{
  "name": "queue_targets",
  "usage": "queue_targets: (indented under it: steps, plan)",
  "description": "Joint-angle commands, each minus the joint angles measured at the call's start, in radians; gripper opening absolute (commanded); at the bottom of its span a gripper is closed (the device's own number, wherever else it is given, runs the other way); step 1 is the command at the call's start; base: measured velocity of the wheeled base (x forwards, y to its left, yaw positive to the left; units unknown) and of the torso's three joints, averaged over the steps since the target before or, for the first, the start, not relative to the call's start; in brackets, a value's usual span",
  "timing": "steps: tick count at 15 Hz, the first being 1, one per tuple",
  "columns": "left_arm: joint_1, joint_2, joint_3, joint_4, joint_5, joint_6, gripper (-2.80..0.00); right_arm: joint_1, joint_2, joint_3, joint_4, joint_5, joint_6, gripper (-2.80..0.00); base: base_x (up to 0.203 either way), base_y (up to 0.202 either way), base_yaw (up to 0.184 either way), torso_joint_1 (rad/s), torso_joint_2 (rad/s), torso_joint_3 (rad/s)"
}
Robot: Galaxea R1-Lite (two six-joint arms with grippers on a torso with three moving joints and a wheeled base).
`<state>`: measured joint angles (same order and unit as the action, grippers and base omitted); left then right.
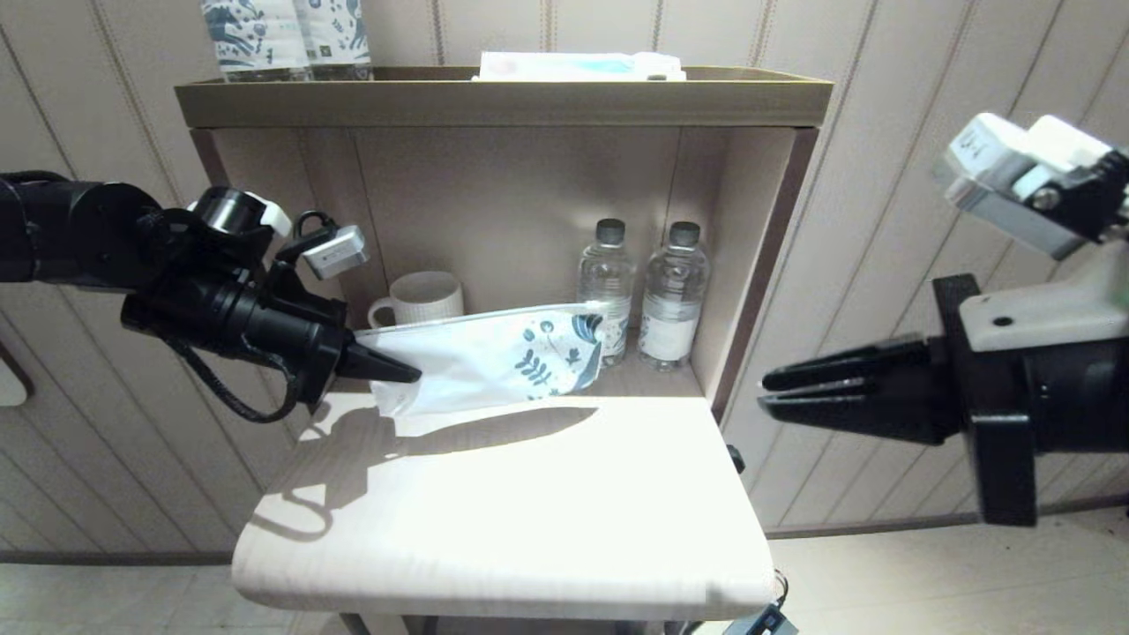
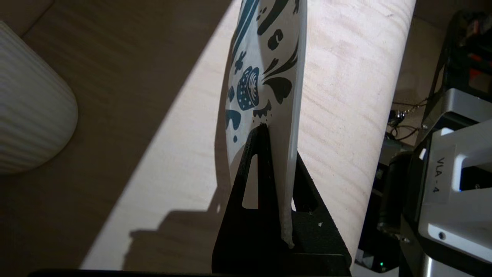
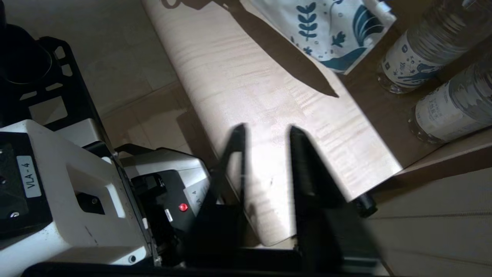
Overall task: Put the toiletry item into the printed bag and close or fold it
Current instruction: Close the strorage bag and place it on the desk
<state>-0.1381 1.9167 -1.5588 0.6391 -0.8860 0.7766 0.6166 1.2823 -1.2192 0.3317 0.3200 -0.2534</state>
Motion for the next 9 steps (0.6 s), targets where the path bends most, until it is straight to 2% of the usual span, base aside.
queue_targets:
  steps: [1, 2, 3, 4, 9]
  plan:
    - [0.005, 0.088, -0.05, 0.004, -0.005, -0.009, -2.8, 0.0, -0.024, 0.013, 0.001, 0.002, -0.006, -2.8, 0.0, 0.0, 0.0, 0.0, 0.0, 0.0]
    - [0.005, 0.108, -0.073, 0.004, -0.005, -0.032, -2.8, 0.0, -0.024, 0.013, 0.001, 0.004, -0.004, -2.8, 0.0, 0.0, 0.0, 0.0, 0.0, 0.0]
    - [0.005, 0.109, -0.065, 0.003, -0.005, -0.035, -2.08, 0.0, -0.024, 0.014, 0.001, 0.004, -0.004, -2.8, 0.0, 0.0, 0.0, 0.0, 0.0, 0.0]
    - [0.005, 0.101, -0.058, 0.002, -0.005, -0.037, 0.0, 0.0, -0.023, 0.013, 0.001, 0.005, -0.004, -2.8, 0.0, 0.0, 0.0, 0.0, 0.0, 0.0]
    - [0.005, 0.05, -0.028, 0.015, -0.018, -0.039, 0.0, 0.011, -0.018, 0.017, 0.0, 0.007, -0.005, -2.8, 0.0, 0.0, 0.0, 0.0, 0.0, 0.0]
